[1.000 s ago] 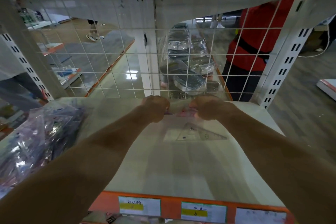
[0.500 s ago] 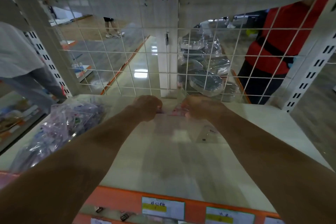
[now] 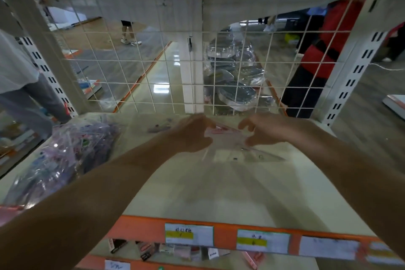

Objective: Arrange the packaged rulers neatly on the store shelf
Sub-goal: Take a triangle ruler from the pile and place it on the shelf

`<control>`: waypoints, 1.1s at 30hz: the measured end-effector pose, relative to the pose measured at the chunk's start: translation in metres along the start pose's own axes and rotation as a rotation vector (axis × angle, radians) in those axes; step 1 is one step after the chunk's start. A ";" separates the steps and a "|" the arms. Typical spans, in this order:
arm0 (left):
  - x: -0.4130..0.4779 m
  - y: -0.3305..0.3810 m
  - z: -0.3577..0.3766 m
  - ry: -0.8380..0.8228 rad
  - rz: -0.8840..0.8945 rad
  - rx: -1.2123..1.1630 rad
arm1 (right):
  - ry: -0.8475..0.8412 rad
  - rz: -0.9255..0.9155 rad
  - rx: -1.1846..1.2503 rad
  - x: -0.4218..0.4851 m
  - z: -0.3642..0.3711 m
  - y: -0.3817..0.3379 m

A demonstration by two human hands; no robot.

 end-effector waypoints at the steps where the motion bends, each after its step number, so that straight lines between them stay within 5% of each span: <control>1: -0.001 0.011 0.005 -0.017 0.005 -0.050 | -0.052 0.027 0.001 -0.010 0.005 0.008; 5: -0.001 0.036 0.028 -0.110 -0.031 -0.164 | -0.184 0.065 -0.083 -0.029 0.025 0.014; 19: -0.027 -0.032 0.022 0.001 -0.189 -0.037 | 0.196 -0.085 -0.003 -0.014 0.000 -0.079; 33: -0.020 -0.024 0.021 0.069 -0.184 -0.016 | 0.234 -0.062 -0.034 -0.009 0.001 -0.075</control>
Point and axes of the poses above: each hand's wrist, its own x-axis towards the middle knuckle, its own z-axis out of the palm, y = z × x, the point moved 6 cm from there along x, towards the middle knuckle, and after that the axes turned 12 degrees about -x, right-handed, at the moved point
